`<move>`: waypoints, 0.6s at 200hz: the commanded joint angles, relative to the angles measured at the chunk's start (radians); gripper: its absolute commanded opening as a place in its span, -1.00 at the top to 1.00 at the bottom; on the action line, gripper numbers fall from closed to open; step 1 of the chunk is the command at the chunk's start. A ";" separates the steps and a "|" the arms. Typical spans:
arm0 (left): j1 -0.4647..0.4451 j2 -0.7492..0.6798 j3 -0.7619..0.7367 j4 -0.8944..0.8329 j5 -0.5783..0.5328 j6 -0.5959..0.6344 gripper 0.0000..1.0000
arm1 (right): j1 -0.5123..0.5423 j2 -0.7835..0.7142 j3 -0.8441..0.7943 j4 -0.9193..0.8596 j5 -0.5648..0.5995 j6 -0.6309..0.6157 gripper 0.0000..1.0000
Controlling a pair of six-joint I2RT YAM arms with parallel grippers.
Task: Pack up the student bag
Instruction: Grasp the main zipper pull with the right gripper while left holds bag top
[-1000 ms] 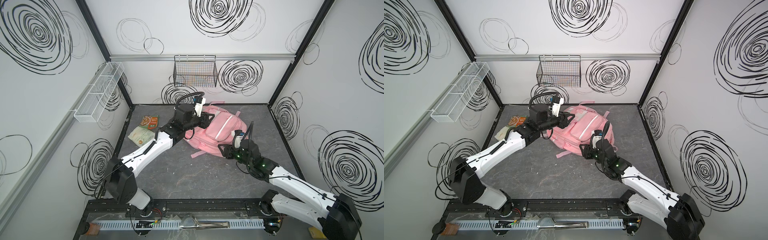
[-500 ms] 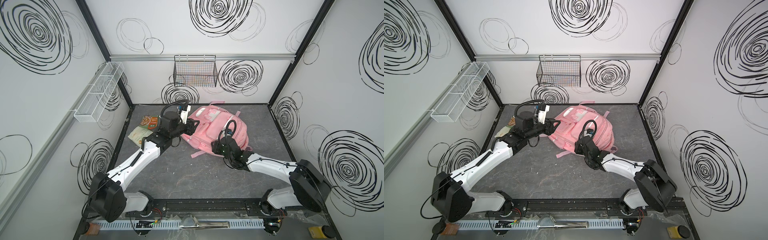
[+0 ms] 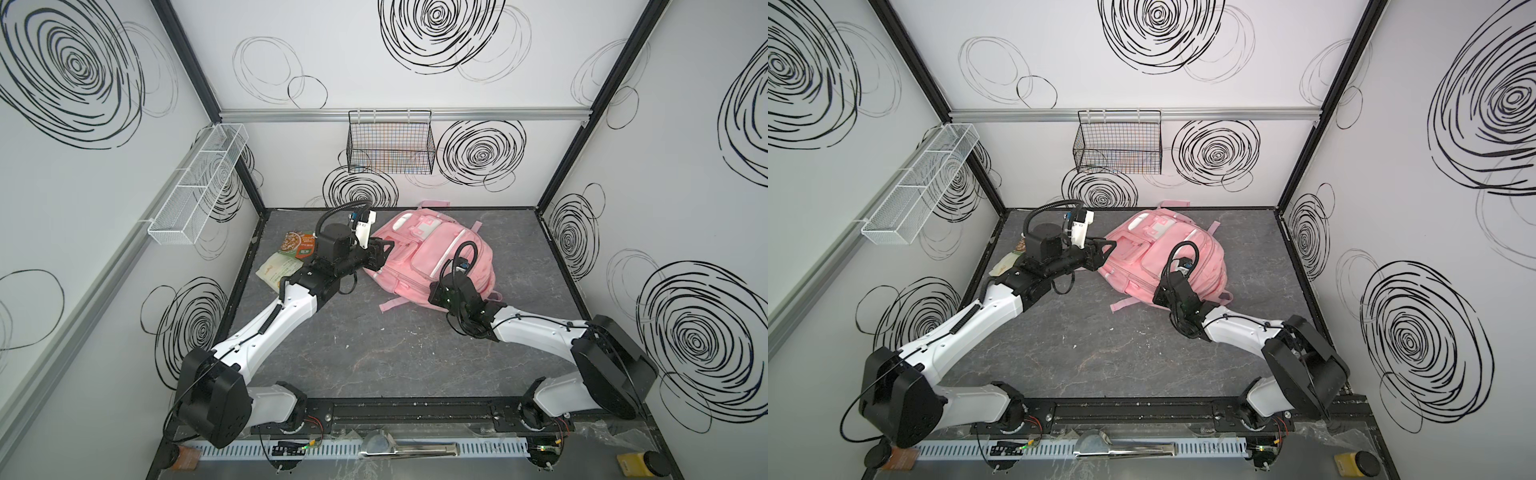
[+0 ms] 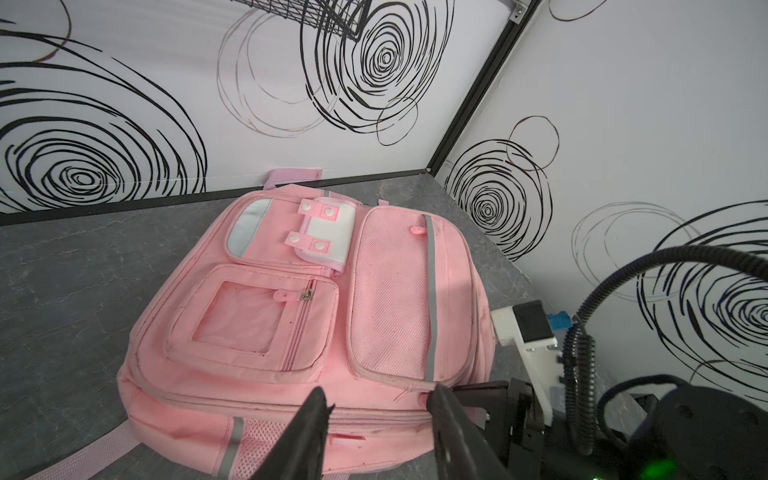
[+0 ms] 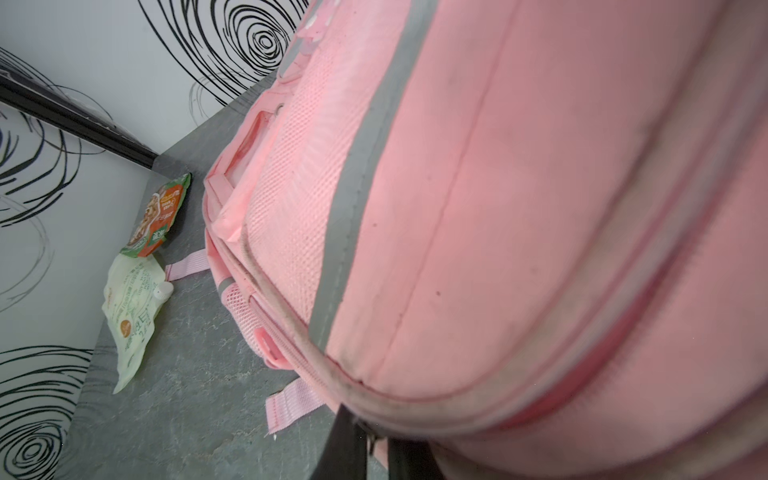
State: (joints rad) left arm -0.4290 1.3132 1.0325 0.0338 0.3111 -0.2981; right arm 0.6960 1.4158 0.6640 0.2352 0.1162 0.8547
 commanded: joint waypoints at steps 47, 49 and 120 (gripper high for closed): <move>-0.055 0.020 -0.013 0.056 -0.004 0.274 0.09 | -0.066 -0.152 0.006 -0.131 -0.252 -0.188 1.00; -0.060 0.022 -0.014 0.057 -0.005 0.292 0.09 | -0.069 -0.153 0.007 -0.137 -0.263 -0.192 1.00; -0.233 0.198 -0.009 0.119 0.069 0.728 0.04 | -0.150 -0.290 0.004 -0.257 -0.501 -0.299 1.00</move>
State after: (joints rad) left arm -0.6308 1.4624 1.0191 0.0753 0.3347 0.2451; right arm 0.5648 1.1931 0.6621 0.0029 -0.2642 0.6117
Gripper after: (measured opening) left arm 0.480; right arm 0.068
